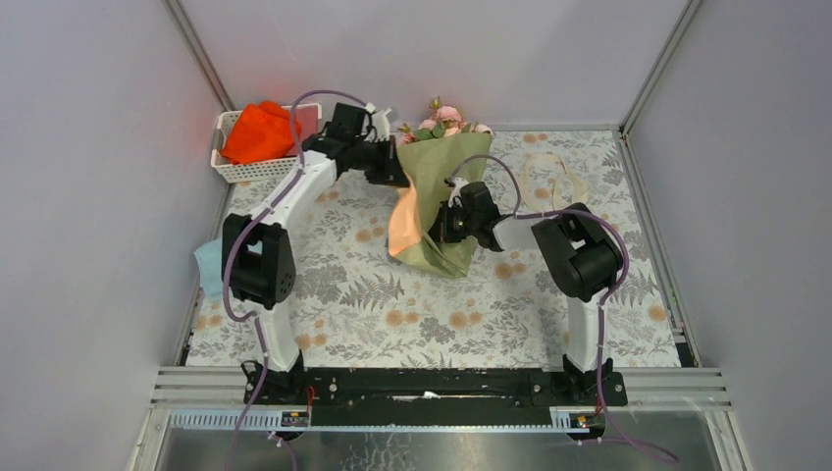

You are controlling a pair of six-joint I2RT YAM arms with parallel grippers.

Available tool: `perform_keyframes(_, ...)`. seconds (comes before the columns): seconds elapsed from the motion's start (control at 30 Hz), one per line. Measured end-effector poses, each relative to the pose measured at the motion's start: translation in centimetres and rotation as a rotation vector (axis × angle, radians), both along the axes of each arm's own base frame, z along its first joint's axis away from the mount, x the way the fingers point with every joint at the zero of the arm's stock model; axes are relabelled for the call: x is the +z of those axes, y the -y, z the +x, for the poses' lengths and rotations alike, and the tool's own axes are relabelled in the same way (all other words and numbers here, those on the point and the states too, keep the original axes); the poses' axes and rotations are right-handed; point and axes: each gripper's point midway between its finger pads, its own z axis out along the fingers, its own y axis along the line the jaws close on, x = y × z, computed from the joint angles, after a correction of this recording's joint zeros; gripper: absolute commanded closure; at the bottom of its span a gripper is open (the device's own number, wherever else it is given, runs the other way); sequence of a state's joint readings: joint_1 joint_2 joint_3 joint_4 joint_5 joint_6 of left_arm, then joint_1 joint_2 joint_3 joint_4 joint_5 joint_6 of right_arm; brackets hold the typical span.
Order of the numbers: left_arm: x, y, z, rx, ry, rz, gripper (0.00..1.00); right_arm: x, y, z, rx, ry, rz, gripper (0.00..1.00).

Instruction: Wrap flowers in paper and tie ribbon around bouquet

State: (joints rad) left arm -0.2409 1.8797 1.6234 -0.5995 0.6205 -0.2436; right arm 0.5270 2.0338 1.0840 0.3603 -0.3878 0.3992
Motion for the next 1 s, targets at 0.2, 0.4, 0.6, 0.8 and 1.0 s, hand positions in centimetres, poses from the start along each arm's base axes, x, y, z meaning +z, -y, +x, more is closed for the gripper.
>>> perform_keyframes(0.2, 2.3, 7.2, 1.0, -0.119, 0.019, -0.088, 1.0, -0.3, 0.3, -0.5, -0.061, -0.005, 0.065, 0.98)
perform_keyframes(0.4, -3.2, 10.4, 3.9, -0.1, -0.124, -0.119, 1.0, 0.0, 0.7, -1.8, -0.096, -0.009, 0.121, 0.98)
perform_keyframes(0.6, -8.5, 11.6, 5.6, -0.062, -0.192, -0.077, 1.0, 0.2, 0.7, -3.0, -0.123, -0.014, 0.131, 0.96)
perform_keyframes(0.8, -12.1, 11.7, 5.9, -0.035, -0.201, -0.002, 1.0, 1.2, 1.6, -5.2, -0.152, -0.034, 0.079, 0.91)
perform_keyframes(1.0, -13.8, 11.6, 5.5, -0.043, -0.182, 0.053, 1.0, 3.6, 4.6, -5.5, -0.219, -0.022, -0.013, 0.69)
